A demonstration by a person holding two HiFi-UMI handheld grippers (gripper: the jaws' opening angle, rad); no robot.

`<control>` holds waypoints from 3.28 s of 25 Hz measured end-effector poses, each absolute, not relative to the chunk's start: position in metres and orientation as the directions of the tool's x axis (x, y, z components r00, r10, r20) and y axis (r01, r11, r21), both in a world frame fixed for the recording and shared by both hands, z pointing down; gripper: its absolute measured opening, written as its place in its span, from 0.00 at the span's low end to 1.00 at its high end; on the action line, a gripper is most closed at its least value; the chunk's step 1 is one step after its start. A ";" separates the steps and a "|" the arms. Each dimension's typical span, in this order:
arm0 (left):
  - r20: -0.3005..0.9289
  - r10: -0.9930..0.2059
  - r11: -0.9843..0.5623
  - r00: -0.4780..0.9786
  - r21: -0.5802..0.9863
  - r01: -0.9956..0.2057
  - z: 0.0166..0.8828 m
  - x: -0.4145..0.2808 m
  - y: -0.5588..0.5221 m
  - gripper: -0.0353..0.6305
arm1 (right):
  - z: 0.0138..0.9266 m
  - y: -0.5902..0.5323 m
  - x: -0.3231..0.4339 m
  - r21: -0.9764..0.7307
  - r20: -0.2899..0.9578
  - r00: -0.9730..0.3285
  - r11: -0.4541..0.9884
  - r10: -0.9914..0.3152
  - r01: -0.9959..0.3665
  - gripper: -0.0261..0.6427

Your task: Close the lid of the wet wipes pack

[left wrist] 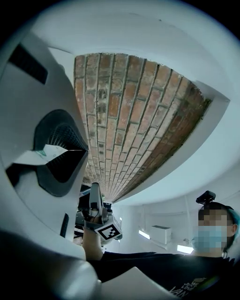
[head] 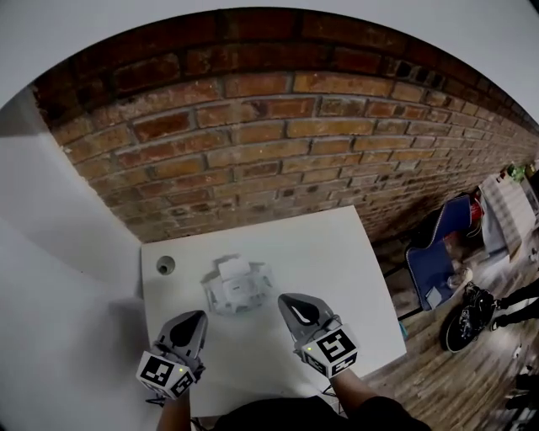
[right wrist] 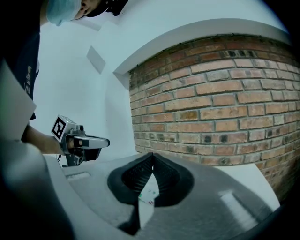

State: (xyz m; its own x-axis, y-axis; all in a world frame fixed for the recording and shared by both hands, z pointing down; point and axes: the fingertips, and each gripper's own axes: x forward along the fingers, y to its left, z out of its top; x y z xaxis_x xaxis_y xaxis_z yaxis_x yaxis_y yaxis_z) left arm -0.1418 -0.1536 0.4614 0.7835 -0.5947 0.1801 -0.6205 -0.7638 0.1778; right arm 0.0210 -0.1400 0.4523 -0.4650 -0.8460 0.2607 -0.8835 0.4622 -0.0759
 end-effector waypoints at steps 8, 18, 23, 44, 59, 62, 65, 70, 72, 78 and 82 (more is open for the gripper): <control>0.228 -0.558 -0.781 0.798 0.179 -0.598 0.485 -0.120 -0.186 0.05 | 0.480 -0.158 0.022 -0.101 0.280 -0.493 0.486 -0.824 -0.868 0.04; 0.299 -0.535 -0.765 0.790 0.226 -0.604 0.516 -0.099 -0.229 0.05 | 0.507 -0.178 0.015 -0.124 0.309 -0.533 0.522 -0.788 -0.844 0.04; 0.319 -0.529 -0.752 0.786 0.253 -0.609 0.532 -0.094 -0.246 0.05 | 0.520 -0.184 0.013 -0.141 0.323 -0.548 0.533 -0.772 -0.834 0.04; 0.526 -0.411 -0.700 0.745 0.341 -0.627 0.606 -0.091 -0.298 0.06 | 0.558 -0.195 -0.003 -0.178 0.374 -0.574 0.551 -0.729 -0.815 0.04; 0.564 -0.295 -0.617 0.771 0.504 -0.605 0.634 -0.085 -0.307 0.30 | 0.570 -0.197 -0.001 -0.191 0.390 -0.574 0.546 -0.720 -0.815 0.04; 0.570 -0.248 -0.606 0.783 0.539 -0.584 0.637 -0.083 -0.308 0.30 | 0.570 -0.198 0.000 -0.189 0.392 -0.571 0.545 -0.721 -0.817 0.04; 0.573 -0.180 -0.596 0.800 0.584 -0.552 0.641 -0.082 -0.306 0.30 | 0.570 -0.199 0.001 -0.187 0.391 -0.570 0.543 -0.723 -0.818 0.04; 0.563 -0.082 -0.606 0.822 0.627 -0.490 0.640 -0.078 -0.300 0.30 | 0.570 -0.198 0.002 -0.184 0.394 -0.564 0.540 -0.725 -0.822 0.04; 0.556 -0.059 -0.616 0.829 0.633 -0.468 0.639 -0.076 -0.297 0.30 | 0.569 -0.197 0.002 -0.181 0.395 -0.561 0.538 -0.727 -0.824 0.04; 0.544 -0.035 -0.669 0.838 0.611 -0.424 0.631 -0.074 -0.293 0.30 | 0.566 -0.195 0.005 -0.173 0.397 -0.552 0.531 -0.733 -0.829 0.04; 0.530 -0.053 -0.686 0.846 0.596 -0.417 0.622 -0.076 -0.294 0.30 | 0.564 -0.193 0.005 -0.171 0.398 -0.549 0.529 -0.735 -0.831 0.04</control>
State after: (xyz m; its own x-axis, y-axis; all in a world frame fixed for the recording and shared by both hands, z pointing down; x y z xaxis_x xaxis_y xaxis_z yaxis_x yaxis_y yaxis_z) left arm -0.0760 -0.2940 0.6222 0.8462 -0.0529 0.5302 -0.4165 -0.6861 0.5964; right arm 0.0050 -0.1929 0.5642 -0.5490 -0.7348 0.3983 -0.8315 0.5286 -0.1708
